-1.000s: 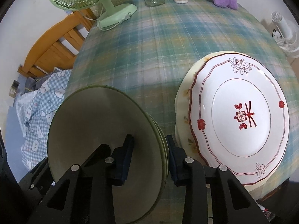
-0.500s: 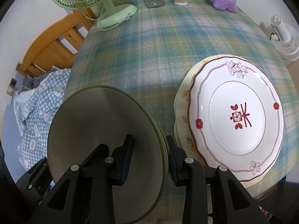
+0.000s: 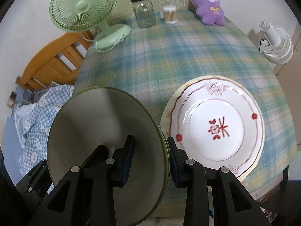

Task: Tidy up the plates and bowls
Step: 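Lift the bowl stack and carry it over the plate stack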

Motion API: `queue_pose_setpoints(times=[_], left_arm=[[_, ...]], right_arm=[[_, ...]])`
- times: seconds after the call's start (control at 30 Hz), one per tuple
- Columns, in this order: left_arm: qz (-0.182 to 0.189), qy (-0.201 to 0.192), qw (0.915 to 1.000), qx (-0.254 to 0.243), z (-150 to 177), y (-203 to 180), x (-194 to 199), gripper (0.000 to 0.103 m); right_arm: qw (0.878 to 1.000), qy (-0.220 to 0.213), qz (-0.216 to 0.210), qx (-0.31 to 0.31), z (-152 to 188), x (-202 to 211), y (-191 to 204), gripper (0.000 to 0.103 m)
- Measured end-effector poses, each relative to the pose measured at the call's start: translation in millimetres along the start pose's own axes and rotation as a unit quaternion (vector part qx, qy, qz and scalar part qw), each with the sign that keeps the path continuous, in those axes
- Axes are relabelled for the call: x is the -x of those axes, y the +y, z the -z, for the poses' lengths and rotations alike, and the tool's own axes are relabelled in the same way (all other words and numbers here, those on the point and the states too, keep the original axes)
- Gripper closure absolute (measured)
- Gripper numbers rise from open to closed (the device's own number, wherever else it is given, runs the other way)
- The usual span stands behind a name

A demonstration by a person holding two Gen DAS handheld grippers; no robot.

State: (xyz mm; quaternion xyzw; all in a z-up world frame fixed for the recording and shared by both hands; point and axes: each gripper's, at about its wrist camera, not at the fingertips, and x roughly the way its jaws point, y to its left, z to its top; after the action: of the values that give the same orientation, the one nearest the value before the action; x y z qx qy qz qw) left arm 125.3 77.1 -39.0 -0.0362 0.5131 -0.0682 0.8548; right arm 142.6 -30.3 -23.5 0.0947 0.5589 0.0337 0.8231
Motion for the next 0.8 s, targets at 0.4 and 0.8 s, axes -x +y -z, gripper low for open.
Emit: queue_pose_setpoints(times=[0.4, 0.8], left_arm=[[-0.017, -0.021, 0.9995, 0.019, -20.8, -43.7, 6.9, 0.064], [-0.025, -0.018, 0.999, 0.032, -30.3, -97.9, -7.6, 0.064]], right_arm=[[0.999, -0.014, -0.013, 0.028, -31.1, 20.5, -37.9, 0.065], [0.999, -0.003, -0.016, 0.037, -51.3, 20.6, -95.0, 0.065]])
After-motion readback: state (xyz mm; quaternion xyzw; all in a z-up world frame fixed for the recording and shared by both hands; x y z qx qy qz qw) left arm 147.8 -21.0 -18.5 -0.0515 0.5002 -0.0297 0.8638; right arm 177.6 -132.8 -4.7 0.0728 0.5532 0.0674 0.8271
